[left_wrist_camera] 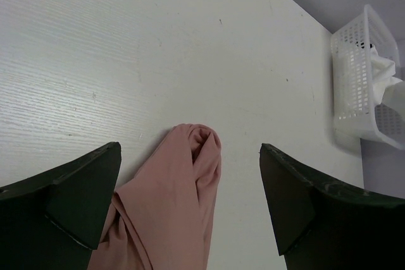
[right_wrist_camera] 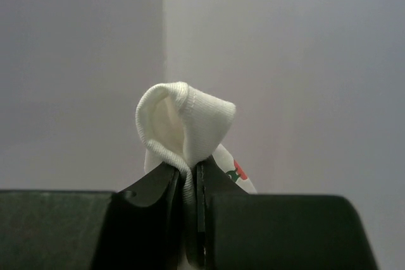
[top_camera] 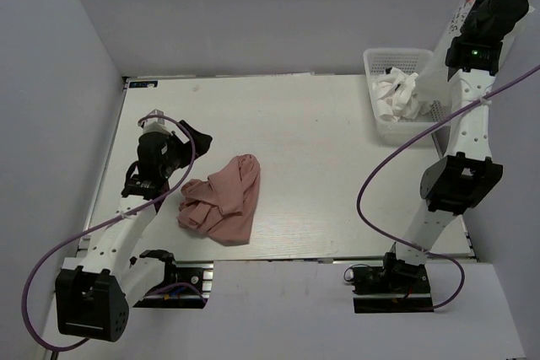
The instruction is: Fold and stack the t-shirts
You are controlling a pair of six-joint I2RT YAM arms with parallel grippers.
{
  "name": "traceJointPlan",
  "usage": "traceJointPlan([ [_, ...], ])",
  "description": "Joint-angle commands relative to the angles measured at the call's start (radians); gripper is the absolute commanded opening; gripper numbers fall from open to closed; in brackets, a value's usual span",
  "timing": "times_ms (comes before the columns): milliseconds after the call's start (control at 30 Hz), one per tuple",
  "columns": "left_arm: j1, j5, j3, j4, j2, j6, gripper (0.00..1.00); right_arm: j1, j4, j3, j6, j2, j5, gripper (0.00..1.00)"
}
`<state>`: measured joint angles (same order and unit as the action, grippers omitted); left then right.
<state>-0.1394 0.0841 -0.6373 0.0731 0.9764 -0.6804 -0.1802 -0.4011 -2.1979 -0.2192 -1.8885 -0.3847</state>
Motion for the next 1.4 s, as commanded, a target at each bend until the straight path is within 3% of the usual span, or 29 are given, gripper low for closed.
traceJointPlan([
  [0,0.004,0.020,-0.027,-0.025,-0.001,0.010,1.00,0.019,-0.093,0.090,0.008,0.058,0.166,0.00],
  [167,0.004,0.020,-0.027,-0.025,-0.001,0.019,1.00,0.033,-0.029,0.193,0.020,0.040,0.158,0.00],
  [533,0.004,0.020,-0.018,0.117,-0.039,0.019,1.00,0.044,-0.025,0.690,0.211,-0.013,0.040,0.00],
  [667,-0.005,-0.042,-0.027,0.230,-0.048,-0.008,1.00,0.041,0.039,0.780,0.288,-0.018,0.117,0.00],
  [700,-0.005,-0.043,-0.016,0.263,-0.048,-0.008,1.00,0.041,0.063,0.788,0.300,-0.020,0.135,0.25],
  [733,-0.005,-0.053,0.002,0.281,-0.048,-0.036,1.00,0.042,0.106,0.785,0.303,-0.014,0.144,0.61],
  [767,-0.005,-0.063,0.013,0.321,-0.048,-0.048,1.00,0.050,0.160,0.759,0.300,-0.008,0.145,0.90],
  [967,-0.005,-0.101,0.034,0.405,-0.103,-0.093,1.00,0.088,0.229,0.711,0.233,0.236,0.199,0.90],
  [1200,-0.005,-0.132,0.045,0.507,-0.116,-0.123,1.00,0.208,0.352,0.790,0.192,0.499,0.279,0.90],
  [1367,-0.005,-0.070,0.093,0.507,-0.128,-0.111,1.00,0.318,0.377,0.923,0.325,0.620,0.374,0.90],
])
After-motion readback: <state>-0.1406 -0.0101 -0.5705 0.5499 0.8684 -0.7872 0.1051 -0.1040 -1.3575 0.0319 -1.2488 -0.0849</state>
